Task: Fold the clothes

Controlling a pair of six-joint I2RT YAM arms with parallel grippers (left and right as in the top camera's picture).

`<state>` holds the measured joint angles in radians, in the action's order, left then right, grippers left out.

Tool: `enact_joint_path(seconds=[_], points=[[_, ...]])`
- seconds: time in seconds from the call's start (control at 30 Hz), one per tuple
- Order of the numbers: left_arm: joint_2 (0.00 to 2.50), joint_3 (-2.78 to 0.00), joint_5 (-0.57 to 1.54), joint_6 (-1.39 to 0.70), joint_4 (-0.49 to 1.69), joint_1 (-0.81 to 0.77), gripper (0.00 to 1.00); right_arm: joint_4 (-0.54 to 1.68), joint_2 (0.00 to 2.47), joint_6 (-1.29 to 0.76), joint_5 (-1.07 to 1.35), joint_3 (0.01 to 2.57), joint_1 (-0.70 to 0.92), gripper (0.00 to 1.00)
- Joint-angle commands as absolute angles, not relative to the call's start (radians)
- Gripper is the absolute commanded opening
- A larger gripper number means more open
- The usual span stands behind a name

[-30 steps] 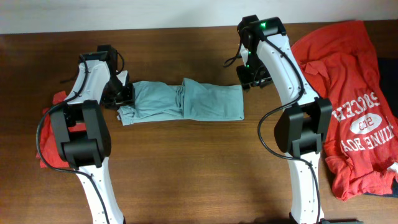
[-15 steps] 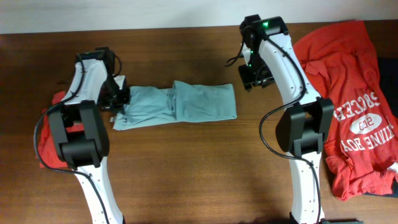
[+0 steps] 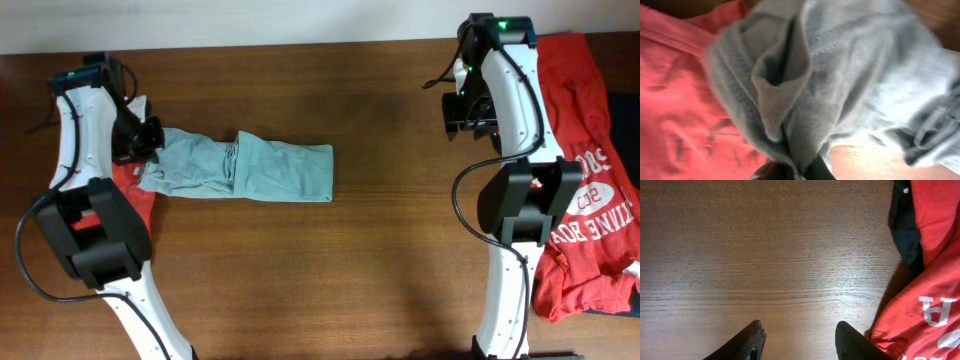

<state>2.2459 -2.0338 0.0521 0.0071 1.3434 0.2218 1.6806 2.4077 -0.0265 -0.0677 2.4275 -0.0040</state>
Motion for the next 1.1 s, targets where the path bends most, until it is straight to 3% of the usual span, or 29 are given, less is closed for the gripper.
enact_joint_path(seconds=[0.0,0.67,1.07], points=[[2.171,-2.056,0.091,0.023,1.375,0.174,0.00,1.687,2.377,-0.036,-0.082,2.450,0.000,0.52],[2.109,-2.064,-0.007,-0.038,1.362,-0.246,0.01,1.692,2.377,-0.035,-0.079,2.450,0.000,0.52],[2.109,-2.064,-0.006,-0.097,1.291,-0.393,0.00,1.699,2.377,-0.035,-0.065,2.450,0.000,0.52]])
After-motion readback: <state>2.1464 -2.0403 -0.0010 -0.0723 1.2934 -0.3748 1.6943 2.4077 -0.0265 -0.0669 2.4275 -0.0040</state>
